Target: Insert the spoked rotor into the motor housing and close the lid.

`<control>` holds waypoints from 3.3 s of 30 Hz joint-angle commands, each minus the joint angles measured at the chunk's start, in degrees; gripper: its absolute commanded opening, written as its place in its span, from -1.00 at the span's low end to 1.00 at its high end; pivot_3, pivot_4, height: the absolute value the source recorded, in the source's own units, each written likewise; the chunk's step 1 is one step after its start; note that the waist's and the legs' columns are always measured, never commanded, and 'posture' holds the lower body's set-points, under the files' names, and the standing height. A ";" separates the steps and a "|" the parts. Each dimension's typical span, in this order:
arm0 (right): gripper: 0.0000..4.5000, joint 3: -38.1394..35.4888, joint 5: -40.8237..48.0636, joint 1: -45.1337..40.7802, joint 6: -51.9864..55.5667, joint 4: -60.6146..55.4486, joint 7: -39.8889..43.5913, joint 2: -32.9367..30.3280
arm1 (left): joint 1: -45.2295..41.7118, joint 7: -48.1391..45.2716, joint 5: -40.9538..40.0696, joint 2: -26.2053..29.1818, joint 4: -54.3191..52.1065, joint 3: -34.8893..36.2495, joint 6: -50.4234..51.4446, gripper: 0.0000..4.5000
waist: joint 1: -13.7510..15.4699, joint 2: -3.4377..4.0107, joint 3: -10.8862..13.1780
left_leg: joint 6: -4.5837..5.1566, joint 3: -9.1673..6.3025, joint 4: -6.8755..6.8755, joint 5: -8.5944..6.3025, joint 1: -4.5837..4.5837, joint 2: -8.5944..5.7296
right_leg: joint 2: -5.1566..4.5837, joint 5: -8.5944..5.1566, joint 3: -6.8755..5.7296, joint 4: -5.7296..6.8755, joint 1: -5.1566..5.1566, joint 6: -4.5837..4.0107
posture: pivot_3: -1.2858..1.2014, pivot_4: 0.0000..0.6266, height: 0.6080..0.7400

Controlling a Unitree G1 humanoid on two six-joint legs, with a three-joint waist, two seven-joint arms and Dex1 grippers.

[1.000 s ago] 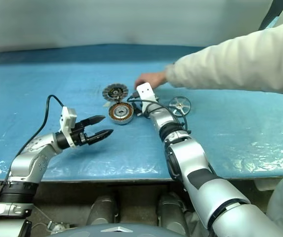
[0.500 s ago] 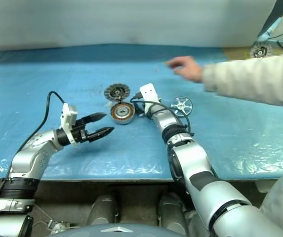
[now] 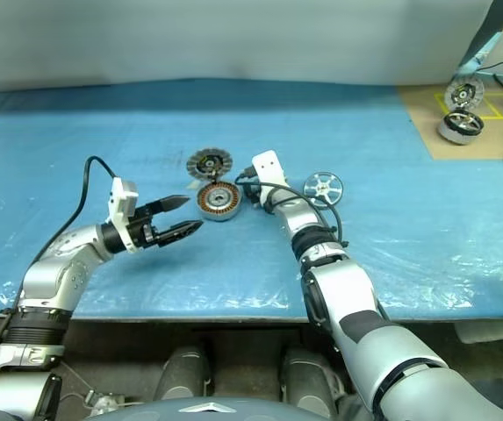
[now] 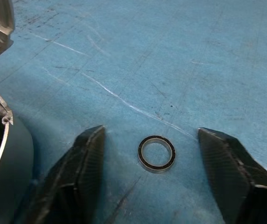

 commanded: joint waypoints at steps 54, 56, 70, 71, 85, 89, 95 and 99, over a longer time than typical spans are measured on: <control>-0.75 14.73 8.59 16.58 20.83 -52.42 28.38 -8.32 | 0.27 1.01 1.06 -0.96 2.37 1.38 -4.53 1.00 | -0.26 -0.03 0.02 | -0.01 -0.09 -0.49 0.00 -0.06 -0.06 | 0.10 0.21 -0.11 -0.83 0.15 0.36 | 0.03 -0.52 1.00; -0.75 15.06 8.30 14.98 19.40 -49.41 28.44 -7.35 | 0.69 1.33 0.88 -1.17 2.54 1.70 -4.87 1.00 | -0.27 -0.03 0.02 | -0.01 -0.10 -0.49 0.00 -0.07 -0.06 | 0.10 0.21 -0.12 -0.83 0.16 0.36 | 0.03 -0.52 1.00; -0.75 16.15 3.54 7.99 12.69 -34.56 27.53 -3.54 | 3.10 4.43 4.66 -3.45 6.39 1.89 -13.23 1.00 | -0.29 -0.03 0.02 | -0.01 -0.17 -0.41 0.01 -0.12 -0.04 | 0.09 0.22 -0.21 -0.75 0.17 0.34 | 0.03 -0.52 1.00; -0.75 16.13 3.30 7.91 12.34 -34.06 27.34 -3.49 | 2.94 4.67 5.12 -3.58 6.95 1.98 -14.31 1.00 | -0.27 -0.03 0.02 | 0.00 -0.17 -0.41 0.01 -0.13 -0.03 | 0.09 0.22 -0.22 -0.74 0.17 0.34 | 0.03 -0.52 1.00; -0.75 16.90 1.14 8.53 11.10 -31.98 28.52 -4.08 | 1.03 4.47 5.92 -3.98 10.55 1.70 -17.58 1.00 | -0.22 -0.03 0.02 | 0.00 -0.19 -0.06 0.01 -0.08 0.01 | 0.08 0.19 -0.22 -0.26 0.15 0.30 | 0.03 -0.52 1.00; -0.75 16.82 1.03 8.60 11.02 -31.23 28.51 -3.78 | 0.79 4.18 5.51 -4.09 10.69 1.67 -16.84 1.00 | -0.22 -0.03 0.02 | 0.00 -0.19 0.06 0.00 -0.05 0.01 | 0.05 0.18 -0.19 -0.09 0.15 0.28 | 0.03 -0.52 1.00; -0.75 15.56 1.01 6.94 9.67 -27.88 26.51 -3.25 | 0.85 3.52 5.46 -4.09 10.20 1.56 -16.46 1.00 | -0.24 -0.03 0.02 | 0.01 -0.19 0.07 0.01 -0.02 0.01 | 0.00 0.10 -0.14 -0.05 0.15 0.15 | 0.03 -0.52 1.00; -0.75 15.39 0.70 5.42 9.19 -25.62 25.39 -2.91 | 0.80 3.31 5.57 -4.06 10.32 1.54 -16.48 1.00 | -0.25 -0.03 0.02 | 0.01 -0.19 0.08 0.01 -0.02 0.01 | 0.00 0.10 -0.15 -0.04 0.15 0.15 | 0.03 -0.52 1.00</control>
